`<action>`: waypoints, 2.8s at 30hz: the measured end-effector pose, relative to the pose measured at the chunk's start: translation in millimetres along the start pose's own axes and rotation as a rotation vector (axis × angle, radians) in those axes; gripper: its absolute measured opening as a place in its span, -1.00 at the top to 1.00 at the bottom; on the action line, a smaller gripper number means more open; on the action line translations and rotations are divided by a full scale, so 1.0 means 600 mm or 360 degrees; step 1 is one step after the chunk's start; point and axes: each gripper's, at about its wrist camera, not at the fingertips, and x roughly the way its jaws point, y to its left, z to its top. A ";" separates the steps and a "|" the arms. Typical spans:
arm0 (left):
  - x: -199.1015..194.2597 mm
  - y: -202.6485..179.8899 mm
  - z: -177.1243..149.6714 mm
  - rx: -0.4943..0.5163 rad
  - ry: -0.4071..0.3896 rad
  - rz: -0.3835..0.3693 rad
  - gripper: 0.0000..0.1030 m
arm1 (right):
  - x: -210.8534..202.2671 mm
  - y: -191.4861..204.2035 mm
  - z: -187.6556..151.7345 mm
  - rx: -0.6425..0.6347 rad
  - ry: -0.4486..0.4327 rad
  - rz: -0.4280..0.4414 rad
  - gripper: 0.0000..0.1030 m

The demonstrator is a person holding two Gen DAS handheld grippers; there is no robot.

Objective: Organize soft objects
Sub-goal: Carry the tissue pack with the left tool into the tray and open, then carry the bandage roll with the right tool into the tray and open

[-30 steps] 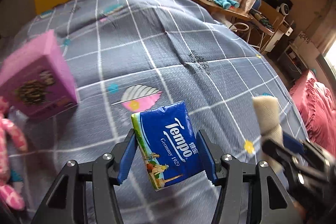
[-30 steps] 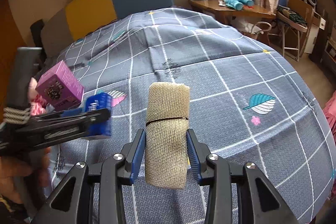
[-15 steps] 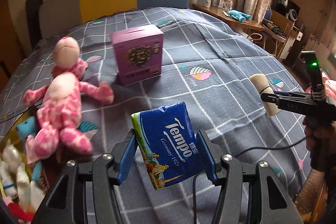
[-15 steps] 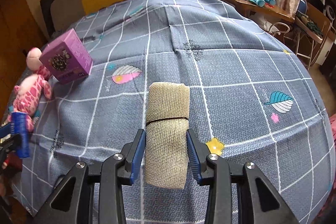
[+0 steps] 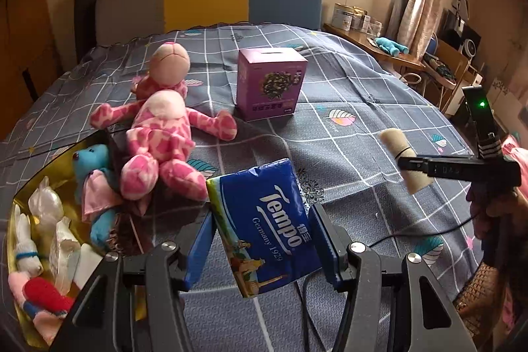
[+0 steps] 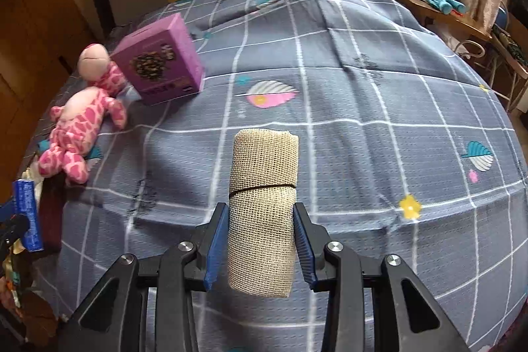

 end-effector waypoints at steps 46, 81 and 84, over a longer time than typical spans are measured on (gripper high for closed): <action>-0.099 0.454 -0.133 -0.0835 -0.0006 0.0382 -0.13 | 0.097 0.217 -0.082 -0.0299 0.0170 0.0026 0.24; -0.173 0.376 -0.154 -0.0678 -0.0175 0.0541 -0.58 | 0.006 0.498 -0.086 -0.0684 -0.0019 0.0437 0.25; -0.178 0.375 -0.156 -0.0681 -0.0181 0.0546 -0.59 | 0.005 0.556 -0.088 -0.0756 -0.0011 0.0512 0.25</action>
